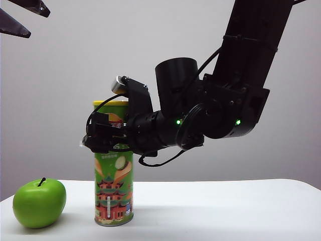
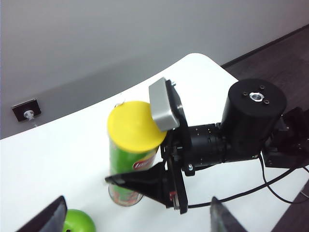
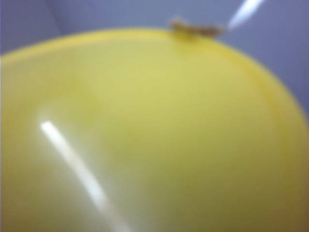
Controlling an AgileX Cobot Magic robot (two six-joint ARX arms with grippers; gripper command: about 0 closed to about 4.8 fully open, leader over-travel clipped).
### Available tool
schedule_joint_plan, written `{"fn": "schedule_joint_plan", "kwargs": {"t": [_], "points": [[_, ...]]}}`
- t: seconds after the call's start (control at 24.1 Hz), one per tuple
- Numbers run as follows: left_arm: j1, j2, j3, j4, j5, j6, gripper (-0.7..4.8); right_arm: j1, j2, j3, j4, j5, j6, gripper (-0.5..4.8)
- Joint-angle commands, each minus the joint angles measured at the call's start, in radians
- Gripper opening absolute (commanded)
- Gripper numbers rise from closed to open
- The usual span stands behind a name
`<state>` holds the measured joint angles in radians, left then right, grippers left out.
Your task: Pick up the green bucket of chips from the desk, place it near the apple, and finally stand it up.
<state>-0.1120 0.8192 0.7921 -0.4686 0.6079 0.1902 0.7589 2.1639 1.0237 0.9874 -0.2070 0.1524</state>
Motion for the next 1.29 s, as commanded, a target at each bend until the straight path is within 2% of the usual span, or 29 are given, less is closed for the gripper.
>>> {"fn": "schedule_joint_plan", "kwargs": {"t": [0.04,0.21,0.33,0.67,0.91,1.29], "points": [[0.000,-0.002,0.000,0.005,0.025,-0.002,3.81,0.002,-0.040,-0.015,-0.043,-0.017,0.002,4.73],[0.000,-0.002,0.000,0.002,0.026,-0.007,3.81,-0.006,-0.074,-0.042,-0.069,-0.018,-0.022,4.77],[0.000,-0.002,0.000,-0.015,0.025,-0.006,3.81,-0.018,-0.075,-0.050,-0.116,-0.063,-0.012,4.79],[0.000,-0.002,0.000,-0.023,0.026,-0.006,3.81,-0.037,-0.115,-0.090,-0.187,-0.071,0.001,4.79],[0.000,-0.002,0.000,-0.024,0.037,-0.007,3.81,-0.095,-0.200,-0.093,-0.348,-0.089,-0.004,4.79],[0.000,-0.002,0.000,-0.024,0.048,-0.006,3.81,-0.119,-0.222,-0.099,-0.505,-0.235,-0.007,4.79]]}}
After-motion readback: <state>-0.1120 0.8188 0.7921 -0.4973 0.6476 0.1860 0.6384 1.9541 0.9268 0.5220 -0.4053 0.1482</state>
